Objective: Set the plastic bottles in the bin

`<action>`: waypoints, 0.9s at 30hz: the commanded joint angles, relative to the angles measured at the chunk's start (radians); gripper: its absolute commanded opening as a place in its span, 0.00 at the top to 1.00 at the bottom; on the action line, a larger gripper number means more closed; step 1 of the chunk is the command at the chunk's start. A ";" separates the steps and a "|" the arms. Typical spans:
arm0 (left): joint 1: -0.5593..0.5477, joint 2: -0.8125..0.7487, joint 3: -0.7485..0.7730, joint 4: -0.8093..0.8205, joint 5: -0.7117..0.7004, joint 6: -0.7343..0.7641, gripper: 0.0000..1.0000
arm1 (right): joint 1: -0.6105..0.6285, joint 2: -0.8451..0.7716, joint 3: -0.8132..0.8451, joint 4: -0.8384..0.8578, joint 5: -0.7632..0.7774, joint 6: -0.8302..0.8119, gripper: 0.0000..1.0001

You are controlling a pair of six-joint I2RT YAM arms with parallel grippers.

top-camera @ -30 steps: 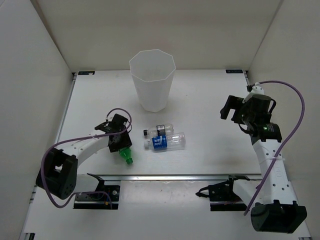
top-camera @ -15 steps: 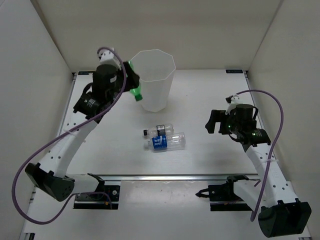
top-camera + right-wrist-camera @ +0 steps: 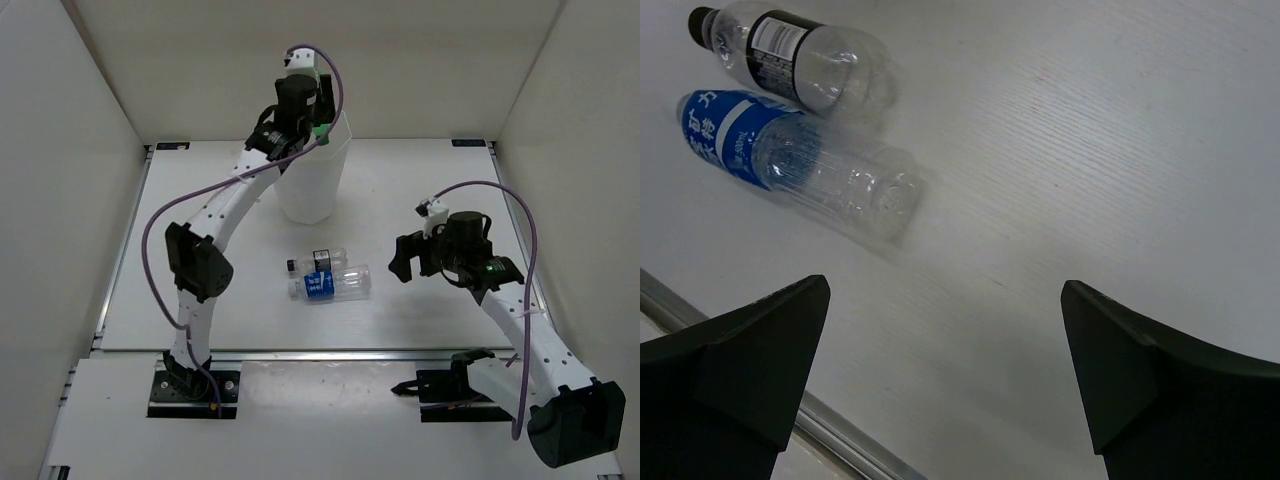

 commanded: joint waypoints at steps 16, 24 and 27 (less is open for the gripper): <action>0.057 -0.605 -0.459 -0.348 0.112 -0.145 0.01 | 0.373 0.368 0.209 0.034 -0.109 -0.196 0.01; 0.192 -1.092 -1.120 -0.521 0.123 -0.303 0.02 | 0.447 0.508 0.255 0.121 0.045 -0.300 0.01; 0.210 -1.215 -1.223 -0.604 0.132 -0.358 0.01 | 0.459 0.529 0.246 0.172 0.059 -0.342 0.01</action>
